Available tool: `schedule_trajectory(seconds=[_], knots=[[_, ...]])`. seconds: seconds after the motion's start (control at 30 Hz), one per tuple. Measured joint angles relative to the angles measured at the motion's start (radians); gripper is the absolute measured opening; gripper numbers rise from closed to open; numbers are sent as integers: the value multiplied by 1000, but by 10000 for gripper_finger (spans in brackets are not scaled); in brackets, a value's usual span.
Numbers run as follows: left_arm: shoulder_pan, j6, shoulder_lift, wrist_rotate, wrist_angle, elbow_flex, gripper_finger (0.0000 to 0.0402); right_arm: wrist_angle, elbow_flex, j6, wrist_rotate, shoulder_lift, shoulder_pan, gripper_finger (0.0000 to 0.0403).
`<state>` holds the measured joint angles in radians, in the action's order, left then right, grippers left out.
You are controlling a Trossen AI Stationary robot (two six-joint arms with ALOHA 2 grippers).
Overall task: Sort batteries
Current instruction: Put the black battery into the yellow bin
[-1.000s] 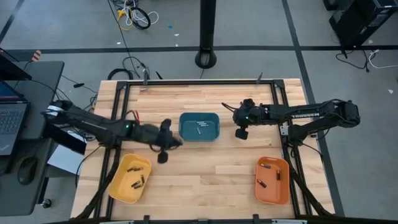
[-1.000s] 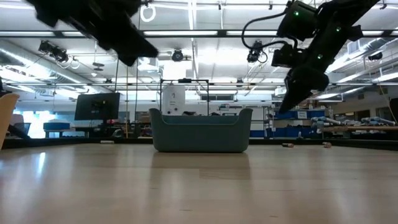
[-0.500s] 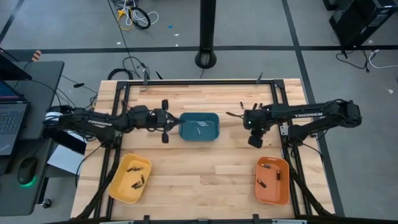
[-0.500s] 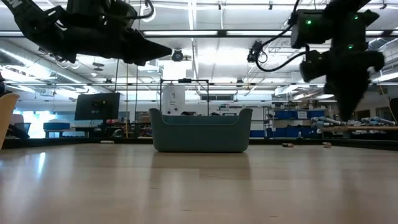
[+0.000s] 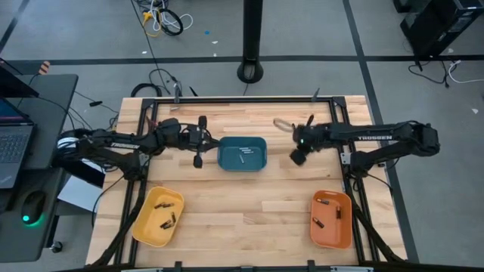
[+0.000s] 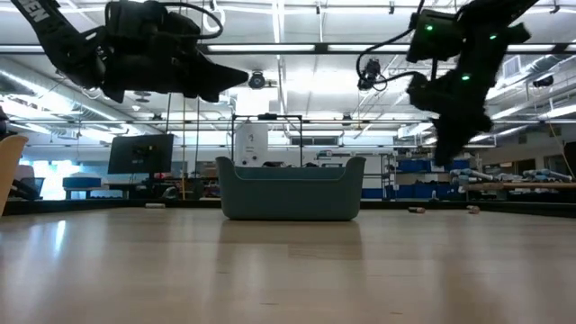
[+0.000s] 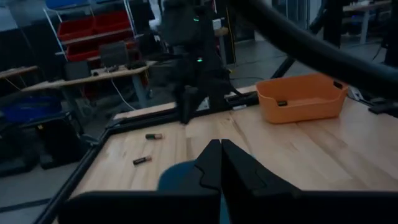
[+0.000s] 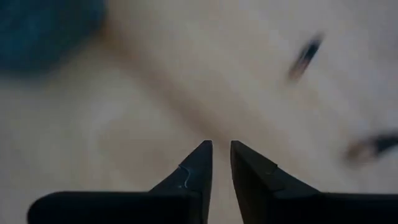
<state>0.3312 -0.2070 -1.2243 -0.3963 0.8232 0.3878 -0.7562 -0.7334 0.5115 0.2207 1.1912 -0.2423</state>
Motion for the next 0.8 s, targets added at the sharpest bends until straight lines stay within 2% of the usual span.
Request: schedule_trajectory(seconds=[0.17,0.3,0.4,0.57,0.8], knots=[[17,-2,-63,-6,80,0,8,237,0,-46,31,13,-161,95],[30,-29,-102,-5,85,0,8,312,0,-73,34,73,-249,123],[39,-30,-125,-2,99,0,8,319,0,-75,46,144,-278,147],[50,-45,-132,-1,107,0,11,322,0,-57,132,255,-305,177],[69,-51,-132,0,106,0,12,392,0,-65,121,350,-336,185]])
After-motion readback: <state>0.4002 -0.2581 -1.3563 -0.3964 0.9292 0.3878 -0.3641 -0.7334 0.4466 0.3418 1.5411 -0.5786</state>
